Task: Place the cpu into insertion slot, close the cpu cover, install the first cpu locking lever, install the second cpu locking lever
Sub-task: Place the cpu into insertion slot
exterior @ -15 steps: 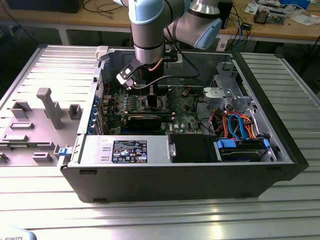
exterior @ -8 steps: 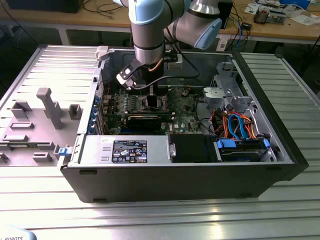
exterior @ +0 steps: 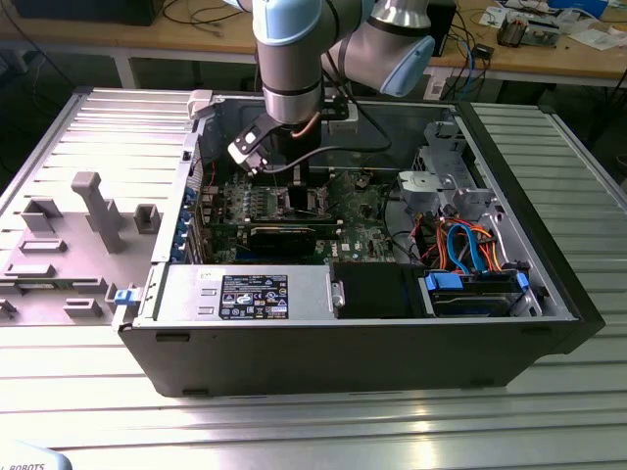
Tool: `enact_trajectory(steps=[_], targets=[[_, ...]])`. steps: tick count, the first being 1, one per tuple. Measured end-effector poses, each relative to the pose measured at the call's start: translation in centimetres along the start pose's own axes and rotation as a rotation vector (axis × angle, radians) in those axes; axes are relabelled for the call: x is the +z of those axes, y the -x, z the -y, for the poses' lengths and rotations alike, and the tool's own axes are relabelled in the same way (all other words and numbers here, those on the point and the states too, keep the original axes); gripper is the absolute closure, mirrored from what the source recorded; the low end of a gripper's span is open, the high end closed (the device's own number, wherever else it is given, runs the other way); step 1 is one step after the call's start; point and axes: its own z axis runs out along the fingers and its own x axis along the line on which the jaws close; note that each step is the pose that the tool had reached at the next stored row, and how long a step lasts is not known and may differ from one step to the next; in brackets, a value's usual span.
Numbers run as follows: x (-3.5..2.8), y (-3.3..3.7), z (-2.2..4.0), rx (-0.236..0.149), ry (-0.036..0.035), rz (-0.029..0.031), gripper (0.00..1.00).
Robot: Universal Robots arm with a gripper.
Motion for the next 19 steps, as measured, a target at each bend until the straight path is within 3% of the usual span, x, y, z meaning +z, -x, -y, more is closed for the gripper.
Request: enact_trajectory(steps=[4,10,13,19], targets=[[0.08,0.0,0.01,0.001,-0.0019,-0.0058,0.35],[-0.11,0.02,-0.16,0.012,-0.0023,-0.0047,0.35],[-0.07,0.02,-0.6,0.017,-0.0031,-0.0035,0.35],[0.18,0.02,-0.66,0.019,-0.0039,-0.0032,0.35]])
